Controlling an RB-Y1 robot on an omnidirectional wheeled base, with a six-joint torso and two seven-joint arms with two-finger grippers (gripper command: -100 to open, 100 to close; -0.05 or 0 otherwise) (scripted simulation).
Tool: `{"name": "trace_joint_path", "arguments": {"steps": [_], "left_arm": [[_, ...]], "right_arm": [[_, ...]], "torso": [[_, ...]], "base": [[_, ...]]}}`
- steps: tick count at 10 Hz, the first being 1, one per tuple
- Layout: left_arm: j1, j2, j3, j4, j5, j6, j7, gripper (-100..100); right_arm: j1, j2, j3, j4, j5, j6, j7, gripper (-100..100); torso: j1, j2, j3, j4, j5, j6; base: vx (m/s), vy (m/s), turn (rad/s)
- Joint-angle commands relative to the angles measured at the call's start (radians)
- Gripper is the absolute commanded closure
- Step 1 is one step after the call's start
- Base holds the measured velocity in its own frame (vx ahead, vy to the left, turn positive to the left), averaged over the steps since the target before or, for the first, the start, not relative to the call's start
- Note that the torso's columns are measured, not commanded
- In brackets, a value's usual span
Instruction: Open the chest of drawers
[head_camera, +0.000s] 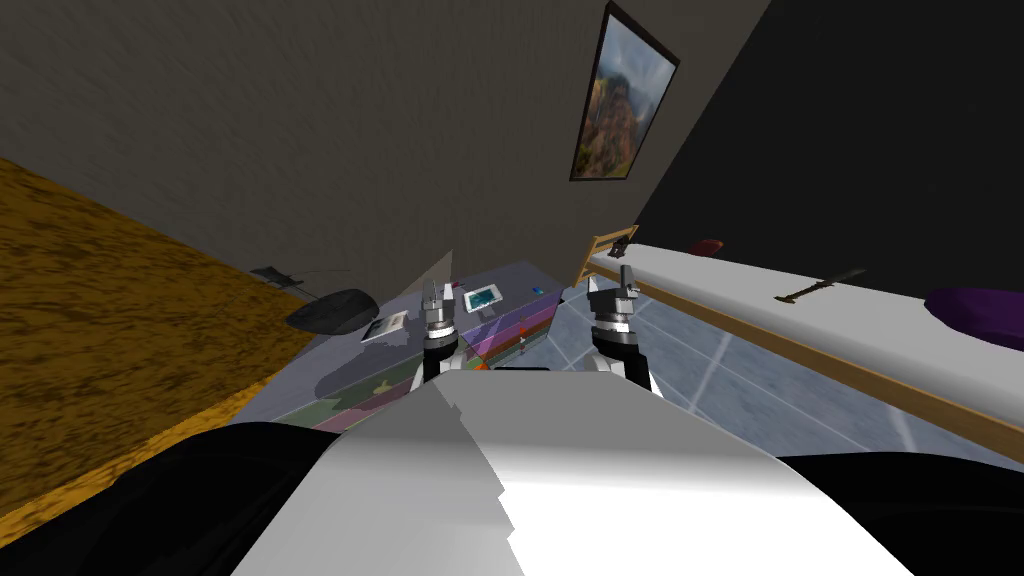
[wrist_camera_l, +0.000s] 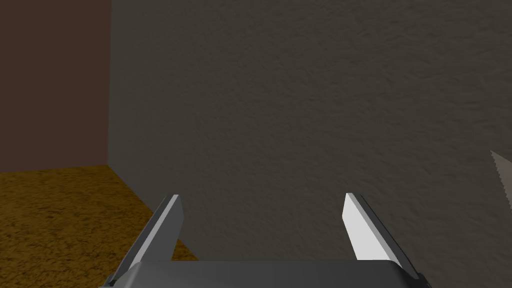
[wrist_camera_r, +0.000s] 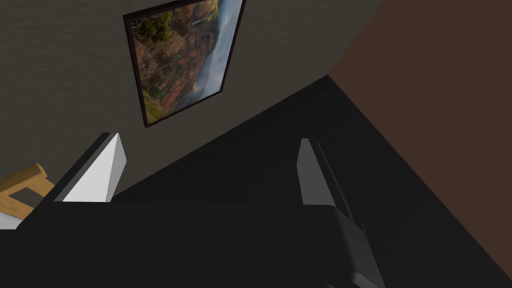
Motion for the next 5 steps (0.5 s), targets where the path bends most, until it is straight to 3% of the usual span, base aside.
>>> {"name": "trace_joint_path", "arguments": {"steps": [1,5], "left_arm": [[0.0,0.0,0.0,0.0,0.0,0.0,0.0,0],[0.0,0.0,0.0,0.0,0.0,0.0,0.0,0]], "right_arm": [[0.0,0.0,0.0,0.0,0.0,0.0,0.0,0],[0.0,0.0,0.0,0.0,0.0,0.0,0.0,0]], "torso": [[0.0,0.04,-0.082,0.041,0.0,0.0],[0.0,0.322,-0.644,0.322,0.0,0.0]], "base": [[0.0,0.0,0.0],[0.0,0.0,0.0]]}}
